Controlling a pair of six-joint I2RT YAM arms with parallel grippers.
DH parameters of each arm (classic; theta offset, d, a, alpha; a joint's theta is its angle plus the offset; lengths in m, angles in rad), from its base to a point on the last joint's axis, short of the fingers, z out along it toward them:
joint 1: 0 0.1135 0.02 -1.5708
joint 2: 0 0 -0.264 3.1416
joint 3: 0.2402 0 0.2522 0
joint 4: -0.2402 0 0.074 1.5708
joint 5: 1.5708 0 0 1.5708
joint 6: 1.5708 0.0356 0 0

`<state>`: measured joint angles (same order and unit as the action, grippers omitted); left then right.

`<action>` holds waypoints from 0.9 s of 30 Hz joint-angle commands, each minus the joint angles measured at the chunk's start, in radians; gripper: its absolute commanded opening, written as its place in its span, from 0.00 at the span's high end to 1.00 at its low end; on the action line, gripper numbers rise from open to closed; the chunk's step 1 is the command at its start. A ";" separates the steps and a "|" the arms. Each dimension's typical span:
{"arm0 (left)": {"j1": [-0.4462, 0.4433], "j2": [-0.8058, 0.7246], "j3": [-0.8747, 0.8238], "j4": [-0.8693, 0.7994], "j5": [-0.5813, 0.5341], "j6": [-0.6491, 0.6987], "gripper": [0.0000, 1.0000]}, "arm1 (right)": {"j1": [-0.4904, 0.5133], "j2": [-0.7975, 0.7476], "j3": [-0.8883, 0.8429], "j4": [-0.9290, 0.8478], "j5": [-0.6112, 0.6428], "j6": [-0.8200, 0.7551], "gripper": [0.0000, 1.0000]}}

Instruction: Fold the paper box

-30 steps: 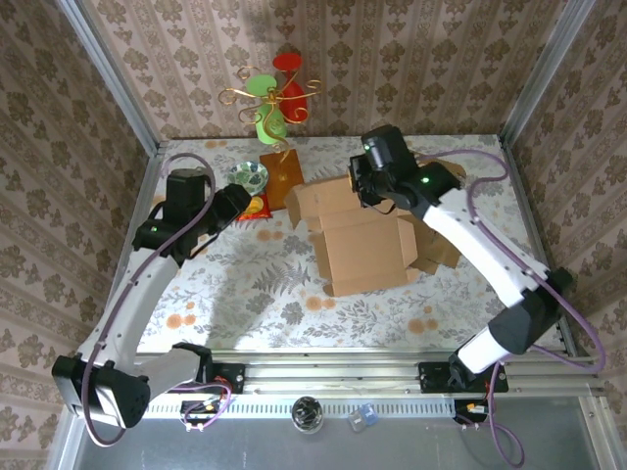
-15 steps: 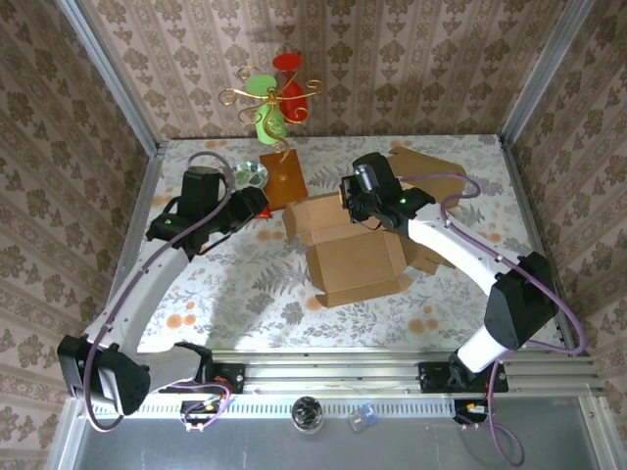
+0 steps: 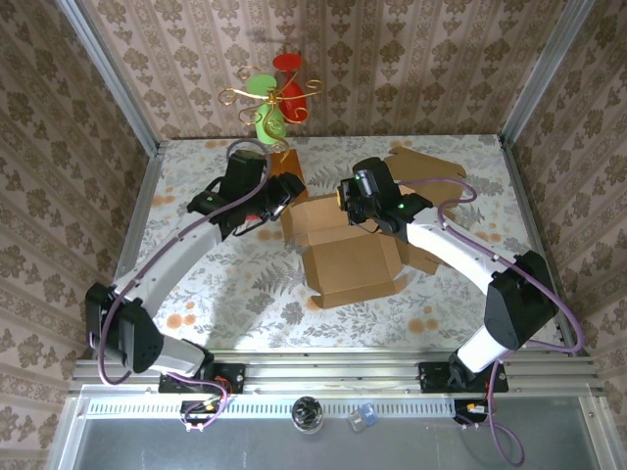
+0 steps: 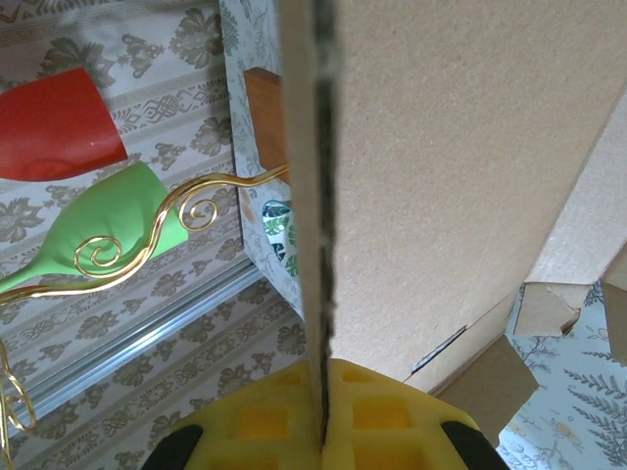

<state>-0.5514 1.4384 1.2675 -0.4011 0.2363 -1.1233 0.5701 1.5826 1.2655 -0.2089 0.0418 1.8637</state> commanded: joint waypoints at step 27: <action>0.242 -0.296 -0.431 0.112 0.024 0.049 0.66 | -0.053 -0.080 -0.041 0.022 -0.040 0.074 1.00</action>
<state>-0.3191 1.1275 0.8951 -0.3573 0.2218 -1.0855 0.5228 1.5379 1.2011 -0.1608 0.0128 1.9160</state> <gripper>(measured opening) 0.348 0.066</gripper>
